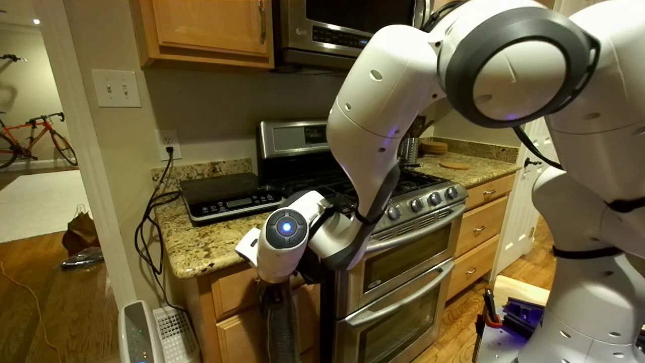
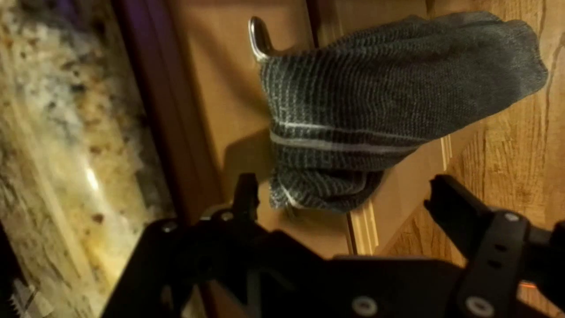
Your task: Open the left first top drawer
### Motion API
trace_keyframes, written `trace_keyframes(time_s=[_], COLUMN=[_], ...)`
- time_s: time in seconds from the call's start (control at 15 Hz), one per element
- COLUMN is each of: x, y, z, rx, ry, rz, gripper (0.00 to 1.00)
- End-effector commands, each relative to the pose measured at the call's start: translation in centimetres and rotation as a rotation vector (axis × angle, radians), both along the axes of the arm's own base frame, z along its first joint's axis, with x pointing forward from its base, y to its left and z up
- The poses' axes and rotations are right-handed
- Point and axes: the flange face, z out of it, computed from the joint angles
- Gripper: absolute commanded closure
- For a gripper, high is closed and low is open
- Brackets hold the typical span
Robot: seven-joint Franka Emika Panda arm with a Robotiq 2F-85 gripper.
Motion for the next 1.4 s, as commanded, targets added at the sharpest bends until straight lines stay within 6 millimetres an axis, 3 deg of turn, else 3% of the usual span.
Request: trace_keyframes(time_s=[0.0,0.33,0.8,1.07,1.33], x=[0.7,-0.3,-0.7,-0.5,0.1], y=[0.7,-0.2,-3.6,-4.2,-3.5], z=[0.8,0.2,-1.7,-3.1,-2.5], rx=[-0.090,-0.123,-0.085,-0.072,-0.065], ry=[-0.104,-0.113,-0.060,-0.062,-0.102], rz=[-0.007,-0.041,-0.108,-0.133,-0.121], gripper=[0.00,0.00,0.00,0.00,0.00])
